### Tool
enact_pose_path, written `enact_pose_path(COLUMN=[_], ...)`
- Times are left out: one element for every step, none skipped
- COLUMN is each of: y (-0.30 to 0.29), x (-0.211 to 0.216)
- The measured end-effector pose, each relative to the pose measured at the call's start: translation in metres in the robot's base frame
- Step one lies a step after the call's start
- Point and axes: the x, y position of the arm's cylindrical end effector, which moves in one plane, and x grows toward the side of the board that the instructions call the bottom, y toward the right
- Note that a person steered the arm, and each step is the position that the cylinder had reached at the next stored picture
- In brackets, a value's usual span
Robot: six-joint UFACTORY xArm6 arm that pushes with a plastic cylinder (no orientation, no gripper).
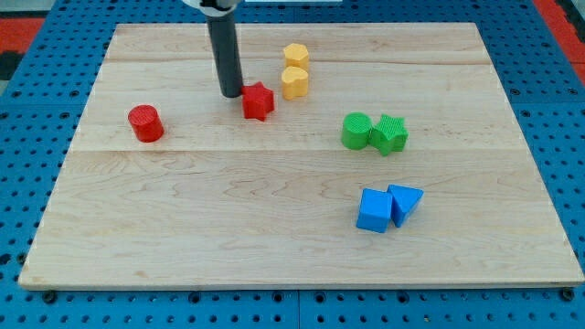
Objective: Locate the arm diagonal top right to the red circle
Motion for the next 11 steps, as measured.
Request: enact_pose_path(y=[0.024, 0.035, 0.027, 0.027, 0.027, 0.015, 0.005, -0.022, -0.058, -0.065, -0.054], x=[0.007, 0.010, 0.017, 0.017, 0.017, 0.017, 0.017, 0.017, 0.008, 0.005, 0.005])
